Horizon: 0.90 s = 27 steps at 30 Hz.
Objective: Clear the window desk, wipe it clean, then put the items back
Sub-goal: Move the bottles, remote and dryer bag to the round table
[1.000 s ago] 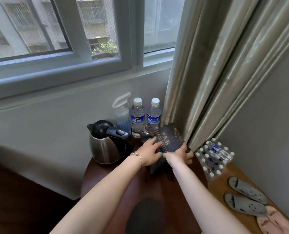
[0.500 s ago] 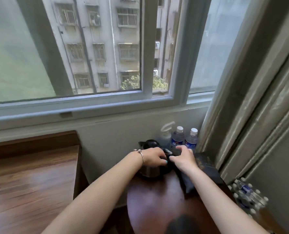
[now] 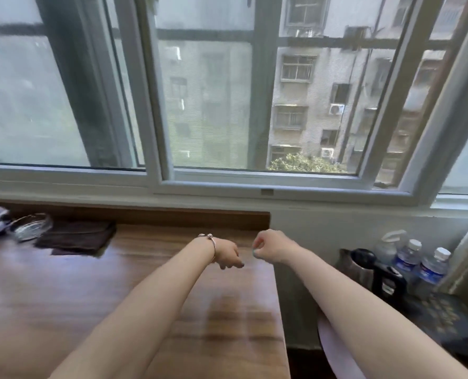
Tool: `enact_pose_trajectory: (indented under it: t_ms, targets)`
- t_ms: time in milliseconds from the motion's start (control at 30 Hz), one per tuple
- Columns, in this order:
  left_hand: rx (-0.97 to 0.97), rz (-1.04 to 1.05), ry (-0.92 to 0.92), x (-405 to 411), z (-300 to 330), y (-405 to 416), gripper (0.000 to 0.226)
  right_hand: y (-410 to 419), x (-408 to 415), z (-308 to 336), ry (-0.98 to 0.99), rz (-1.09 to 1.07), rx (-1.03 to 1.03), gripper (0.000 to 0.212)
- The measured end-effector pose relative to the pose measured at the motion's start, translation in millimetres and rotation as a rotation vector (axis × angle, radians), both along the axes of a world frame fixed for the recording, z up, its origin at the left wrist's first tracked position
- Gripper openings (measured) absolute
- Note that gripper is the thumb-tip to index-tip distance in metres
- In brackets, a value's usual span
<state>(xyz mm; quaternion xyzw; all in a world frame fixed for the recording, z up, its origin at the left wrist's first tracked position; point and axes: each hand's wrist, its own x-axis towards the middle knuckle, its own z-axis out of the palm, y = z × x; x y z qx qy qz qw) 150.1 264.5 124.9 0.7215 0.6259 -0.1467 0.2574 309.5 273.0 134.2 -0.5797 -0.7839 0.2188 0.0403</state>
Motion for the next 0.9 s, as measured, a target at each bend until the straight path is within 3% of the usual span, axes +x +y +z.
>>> enact_pose_trajectory:
  t_ms: [167, 400, 700, 900]
  targets:
    - [-0.073, 0.143, 0.088, -109, -10, -55, 0.043, -35, -97, -10, -0.170, 0.143, -0.033, 0.025]
    - [-0.047, 0.326, 0.117, -241, -31, -138, 0.038, -83, -215, -32, -0.207, 0.273, 0.016, 0.025]
    - [0.047, 0.479, -0.031, -355, -55, -203, 0.016, -120, -342, -43, -0.275, 0.546, 0.074, 0.029]
    - [0.101, 0.649, -0.059, -407, -62, -220, 0.060, -121, -404, -51, -0.211, 0.595, 0.085, 0.026]
